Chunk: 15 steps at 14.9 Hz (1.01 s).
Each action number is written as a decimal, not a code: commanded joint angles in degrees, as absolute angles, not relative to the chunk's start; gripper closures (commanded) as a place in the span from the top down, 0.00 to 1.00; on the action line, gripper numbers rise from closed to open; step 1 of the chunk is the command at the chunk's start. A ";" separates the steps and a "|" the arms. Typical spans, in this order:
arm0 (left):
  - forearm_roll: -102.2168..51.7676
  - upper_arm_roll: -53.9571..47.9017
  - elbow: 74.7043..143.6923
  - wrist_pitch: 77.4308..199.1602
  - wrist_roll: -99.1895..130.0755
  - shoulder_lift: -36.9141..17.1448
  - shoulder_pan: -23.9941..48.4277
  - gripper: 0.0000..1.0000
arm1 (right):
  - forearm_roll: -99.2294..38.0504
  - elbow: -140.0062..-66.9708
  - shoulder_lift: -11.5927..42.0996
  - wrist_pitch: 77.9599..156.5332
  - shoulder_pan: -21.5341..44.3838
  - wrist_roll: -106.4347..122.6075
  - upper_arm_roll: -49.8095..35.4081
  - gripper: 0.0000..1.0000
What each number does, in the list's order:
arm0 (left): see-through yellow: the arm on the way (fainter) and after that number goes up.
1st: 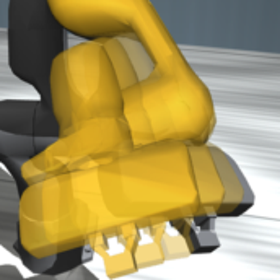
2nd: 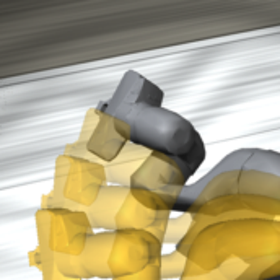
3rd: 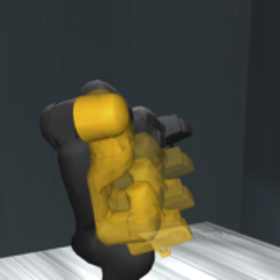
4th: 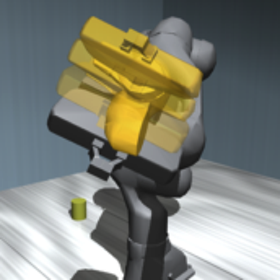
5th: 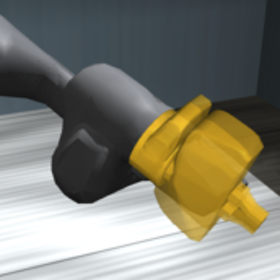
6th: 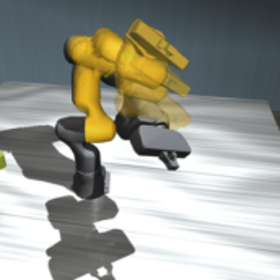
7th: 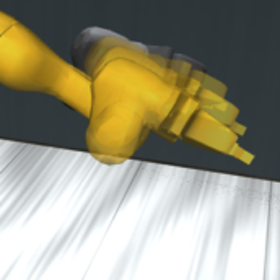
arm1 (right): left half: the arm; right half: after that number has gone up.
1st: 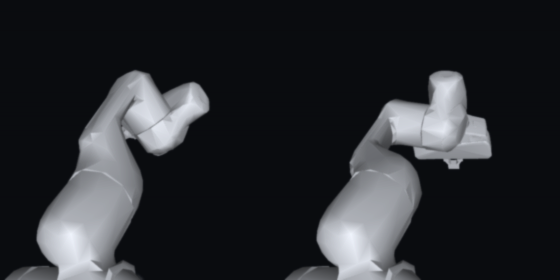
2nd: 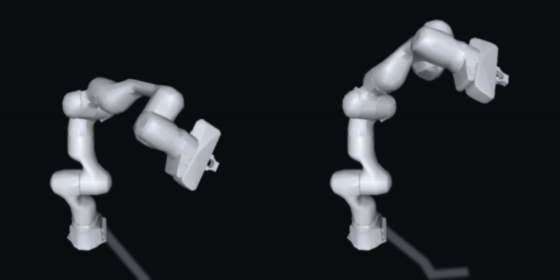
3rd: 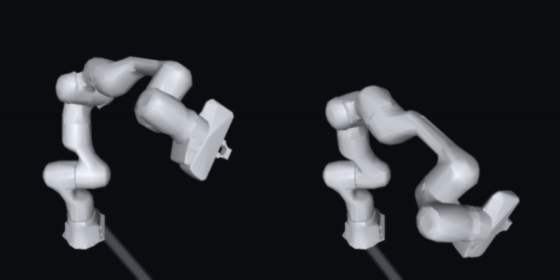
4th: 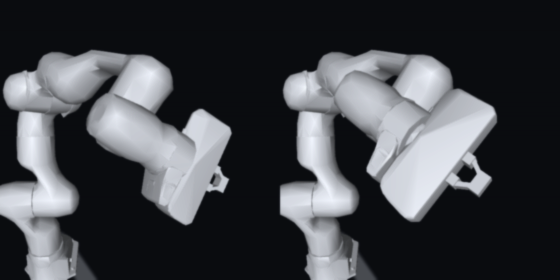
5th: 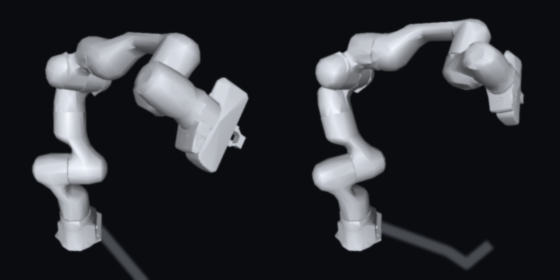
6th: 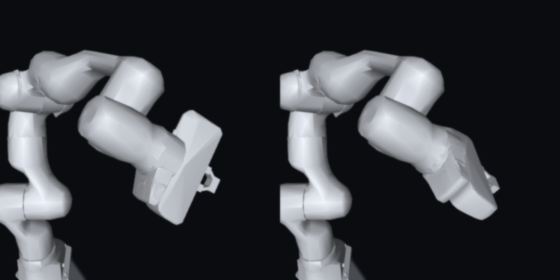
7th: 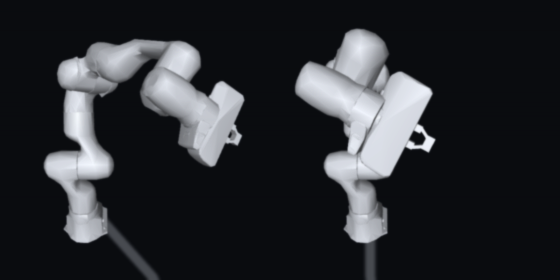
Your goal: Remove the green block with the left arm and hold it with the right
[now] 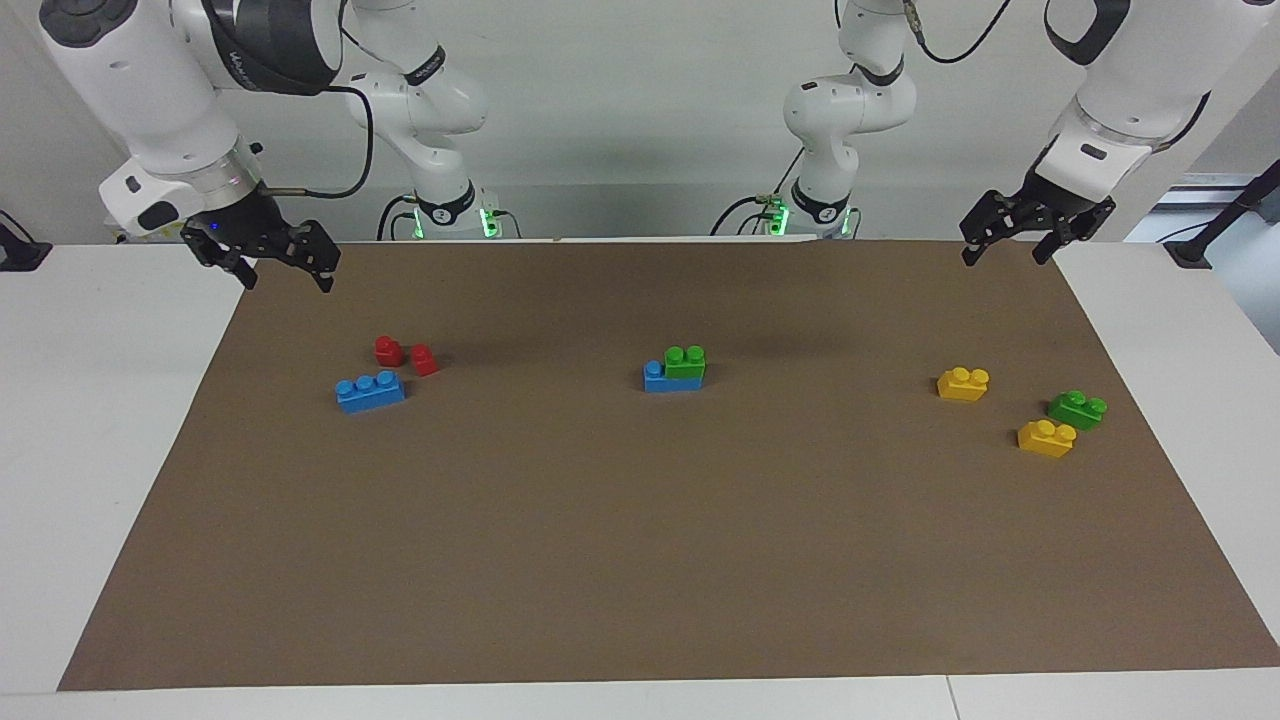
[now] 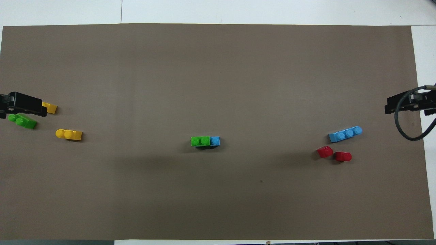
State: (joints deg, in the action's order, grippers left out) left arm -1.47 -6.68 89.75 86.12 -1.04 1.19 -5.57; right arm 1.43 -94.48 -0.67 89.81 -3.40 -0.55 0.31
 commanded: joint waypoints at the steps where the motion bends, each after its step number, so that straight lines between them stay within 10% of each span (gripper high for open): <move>1: -1.85 -6.68 91.58 86.22 -1.14 2.81 -5.89 1.00 | 1.67 -94.04 -0.62 89.38 -4.39 0.88 -0.35 1.00; 15: -4.92 -7.12 106.42 92.36 40.36 10.19 2.88 1.00 | -1.74 -96.85 1.14 95.71 -0.53 -40.03 -0.70 1.00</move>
State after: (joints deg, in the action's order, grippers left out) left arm -4.12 -7.60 101.31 89.02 29.77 6.66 -0.24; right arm 0.71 -95.45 0.89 94.33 -0.99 -31.19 -0.51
